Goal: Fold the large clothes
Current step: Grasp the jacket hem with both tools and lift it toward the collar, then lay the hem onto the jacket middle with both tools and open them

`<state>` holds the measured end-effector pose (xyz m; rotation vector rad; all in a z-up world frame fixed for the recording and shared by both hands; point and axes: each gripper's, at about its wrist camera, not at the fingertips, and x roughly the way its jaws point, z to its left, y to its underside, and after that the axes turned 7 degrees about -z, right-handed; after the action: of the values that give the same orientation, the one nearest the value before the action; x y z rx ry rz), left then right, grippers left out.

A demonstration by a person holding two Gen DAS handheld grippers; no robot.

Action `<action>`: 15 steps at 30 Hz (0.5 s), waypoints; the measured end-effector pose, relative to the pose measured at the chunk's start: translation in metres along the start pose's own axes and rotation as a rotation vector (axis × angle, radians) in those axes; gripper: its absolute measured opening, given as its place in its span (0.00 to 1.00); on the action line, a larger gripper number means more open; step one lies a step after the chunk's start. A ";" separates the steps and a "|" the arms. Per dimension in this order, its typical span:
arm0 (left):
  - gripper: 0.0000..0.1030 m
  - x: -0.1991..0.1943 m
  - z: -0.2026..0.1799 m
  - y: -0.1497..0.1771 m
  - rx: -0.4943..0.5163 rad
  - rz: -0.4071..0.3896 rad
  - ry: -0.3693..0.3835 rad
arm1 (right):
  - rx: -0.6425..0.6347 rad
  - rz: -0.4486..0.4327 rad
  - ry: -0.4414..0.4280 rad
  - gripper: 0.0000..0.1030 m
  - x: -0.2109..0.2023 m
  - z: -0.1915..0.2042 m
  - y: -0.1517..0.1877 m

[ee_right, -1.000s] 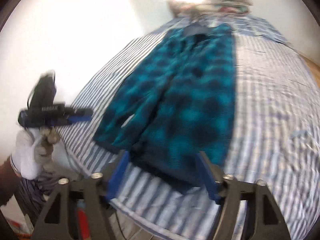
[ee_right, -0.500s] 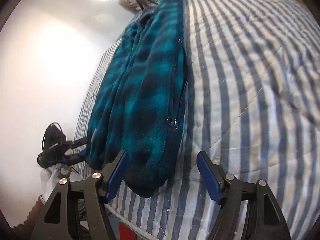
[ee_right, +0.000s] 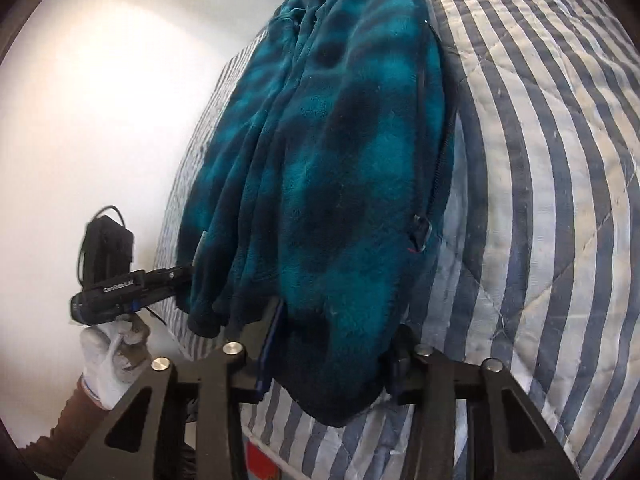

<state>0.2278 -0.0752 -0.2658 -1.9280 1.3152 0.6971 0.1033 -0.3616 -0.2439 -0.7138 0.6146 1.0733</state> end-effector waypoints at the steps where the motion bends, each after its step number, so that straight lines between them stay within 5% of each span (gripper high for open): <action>1: 0.13 -0.001 -0.003 -0.001 0.000 -0.004 0.011 | 0.004 -0.003 -0.005 0.28 -0.001 0.000 -0.001; 5: 0.12 -0.011 -0.004 -0.004 -0.033 -0.025 0.083 | 0.056 -0.054 -0.089 0.17 -0.016 0.001 -0.004; 15: 0.11 -0.043 -0.032 -0.026 -0.054 -0.098 0.177 | 0.071 -0.125 -0.203 0.15 -0.039 0.020 -0.026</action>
<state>0.2387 -0.0692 -0.2074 -2.1227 1.3078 0.5289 0.1158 -0.3757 -0.1964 -0.5658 0.4258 0.9885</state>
